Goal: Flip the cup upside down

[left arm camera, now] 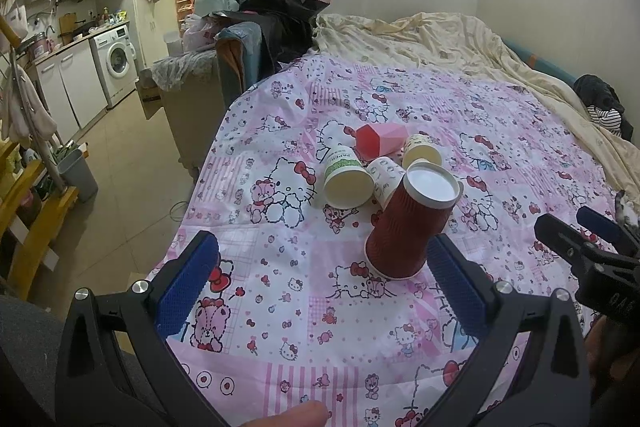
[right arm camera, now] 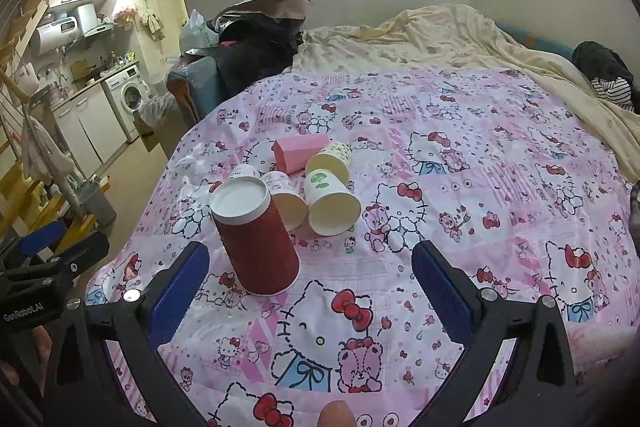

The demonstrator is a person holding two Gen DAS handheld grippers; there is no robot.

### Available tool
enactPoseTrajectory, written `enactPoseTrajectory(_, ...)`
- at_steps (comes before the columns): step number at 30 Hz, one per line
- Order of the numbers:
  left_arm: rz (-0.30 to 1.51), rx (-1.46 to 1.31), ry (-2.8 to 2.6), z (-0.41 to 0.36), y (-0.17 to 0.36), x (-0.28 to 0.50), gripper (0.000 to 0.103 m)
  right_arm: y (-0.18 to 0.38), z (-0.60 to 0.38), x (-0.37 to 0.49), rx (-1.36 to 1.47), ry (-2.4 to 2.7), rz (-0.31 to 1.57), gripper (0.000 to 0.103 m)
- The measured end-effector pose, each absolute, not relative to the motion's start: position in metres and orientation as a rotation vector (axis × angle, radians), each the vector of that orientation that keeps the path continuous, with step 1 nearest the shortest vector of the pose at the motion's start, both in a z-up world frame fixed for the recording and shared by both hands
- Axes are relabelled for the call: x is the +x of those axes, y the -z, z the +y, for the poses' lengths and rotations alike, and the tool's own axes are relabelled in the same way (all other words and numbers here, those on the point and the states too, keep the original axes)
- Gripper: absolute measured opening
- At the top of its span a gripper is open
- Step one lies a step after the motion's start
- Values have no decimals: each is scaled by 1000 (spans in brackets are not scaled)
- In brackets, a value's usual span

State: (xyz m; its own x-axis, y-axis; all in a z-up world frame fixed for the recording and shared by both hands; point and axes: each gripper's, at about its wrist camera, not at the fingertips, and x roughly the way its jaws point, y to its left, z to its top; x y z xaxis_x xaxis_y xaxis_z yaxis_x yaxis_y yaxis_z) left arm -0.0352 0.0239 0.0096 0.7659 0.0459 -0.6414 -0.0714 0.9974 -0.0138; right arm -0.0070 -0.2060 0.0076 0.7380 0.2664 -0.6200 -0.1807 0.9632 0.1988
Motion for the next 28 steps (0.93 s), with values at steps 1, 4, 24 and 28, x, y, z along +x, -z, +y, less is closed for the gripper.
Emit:
enactPoseTrajectory(1, 695, -38, -64, 24, -10, -35, 103, -8, -206, -7, 132, -248, 700, 103)
enactPoseTrajectory(4, 694, -38, -65, 24, -10, -34, 103, -8, -206, -7, 131, -249, 698, 103)
enactPoseTrajectory(24, 693, -38, -65, 24, -10, -34, 103, -8, -205, -7, 129, -247, 698, 103)
enactPoseTrajectory(28, 688, -48, -50, 23, -10, -35, 103, -8, -205, -7, 130, -247, 699, 103)
